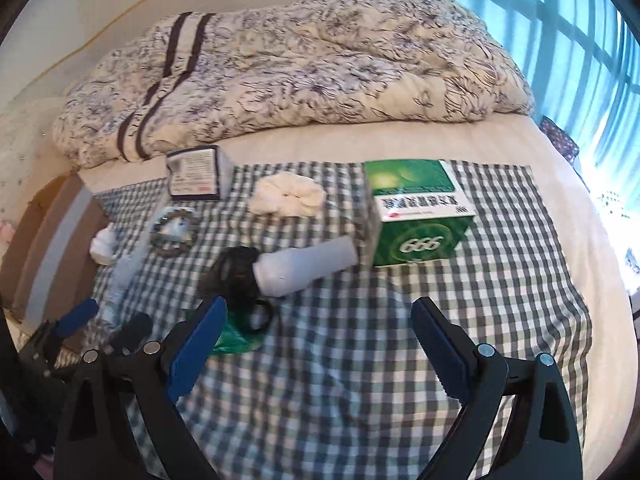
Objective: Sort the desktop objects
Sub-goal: 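Move both tools back over the items on the checked cloth, then grasp the green plastic bag with the left tool while the right tool grasps the green medicine box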
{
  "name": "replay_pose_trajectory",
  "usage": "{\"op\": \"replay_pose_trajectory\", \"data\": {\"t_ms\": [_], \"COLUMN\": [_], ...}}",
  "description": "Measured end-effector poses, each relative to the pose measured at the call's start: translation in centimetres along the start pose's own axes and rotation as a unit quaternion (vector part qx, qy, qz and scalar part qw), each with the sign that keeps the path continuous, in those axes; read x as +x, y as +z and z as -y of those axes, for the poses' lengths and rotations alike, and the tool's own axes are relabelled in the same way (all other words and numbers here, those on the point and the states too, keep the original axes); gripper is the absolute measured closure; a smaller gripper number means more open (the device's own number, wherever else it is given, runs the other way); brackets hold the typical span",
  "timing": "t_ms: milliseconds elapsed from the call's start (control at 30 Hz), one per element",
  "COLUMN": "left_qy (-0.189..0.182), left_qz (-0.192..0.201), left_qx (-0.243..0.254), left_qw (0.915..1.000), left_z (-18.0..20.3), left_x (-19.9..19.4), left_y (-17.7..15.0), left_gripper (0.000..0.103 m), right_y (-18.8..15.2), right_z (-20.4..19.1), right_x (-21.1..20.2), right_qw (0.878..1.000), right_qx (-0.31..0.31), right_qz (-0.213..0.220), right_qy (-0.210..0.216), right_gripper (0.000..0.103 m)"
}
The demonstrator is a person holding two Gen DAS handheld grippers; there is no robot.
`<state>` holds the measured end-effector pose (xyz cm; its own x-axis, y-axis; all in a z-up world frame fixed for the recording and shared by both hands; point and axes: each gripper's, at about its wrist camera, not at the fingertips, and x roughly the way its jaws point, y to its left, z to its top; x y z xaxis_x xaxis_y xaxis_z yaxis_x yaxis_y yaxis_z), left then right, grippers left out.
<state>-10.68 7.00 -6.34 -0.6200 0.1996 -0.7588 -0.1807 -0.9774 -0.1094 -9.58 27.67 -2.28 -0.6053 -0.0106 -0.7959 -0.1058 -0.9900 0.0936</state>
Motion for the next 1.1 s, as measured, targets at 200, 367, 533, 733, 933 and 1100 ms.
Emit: {"op": "replay_pose_trajectory", "data": {"t_ms": [200, 367, 533, 733, 933, 1100], "left_qy": [-0.022, -0.035, -0.053, -0.066, -0.069, -0.064], "left_qz": [-0.017, -0.039, -0.060, -0.055, -0.041, -0.022], "left_qx": [-0.003, -0.002, -0.004, 0.015, 0.023, 0.026], "left_qw": [0.9996, 0.9986, 0.9968, 0.9962, 0.9965, 0.9974], "left_z": [1.4, 1.5, 1.4, 2.3, 2.6, 2.6], "left_x": [3.6, 5.4, 6.8, 7.4, 6.7, 4.9], "left_y": [-1.1, -1.6, -1.7, -1.6, -1.7, -1.6], "left_gripper": [0.008, 0.008, 0.021, 0.048, 0.062, 0.068], "right_y": [-0.5, -0.6, -0.1, 1.2, 2.6, 3.7], "right_z": [0.1, -0.3, -0.2, 2.6, 5.4, 6.6], "right_x": [2.1, 4.0, 4.7, 4.0, 4.5, 5.7], "right_qw": [1.000, 1.000, 0.999, 1.000, 0.999, 0.999], "right_qx": [-0.013, -0.016, -0.033, -0.004, 0.033, 0.030], "right_qz": [-0.003, -0.020, -0.018, 0.007, 0.012, 0.017], "right_qy": [-0.001, 0.014, 0.004, -0.022, -0.027, -0.033], "right_gripper": [0.010, 0.010, 0.010, 0.010, 0.009, 0.009]}}
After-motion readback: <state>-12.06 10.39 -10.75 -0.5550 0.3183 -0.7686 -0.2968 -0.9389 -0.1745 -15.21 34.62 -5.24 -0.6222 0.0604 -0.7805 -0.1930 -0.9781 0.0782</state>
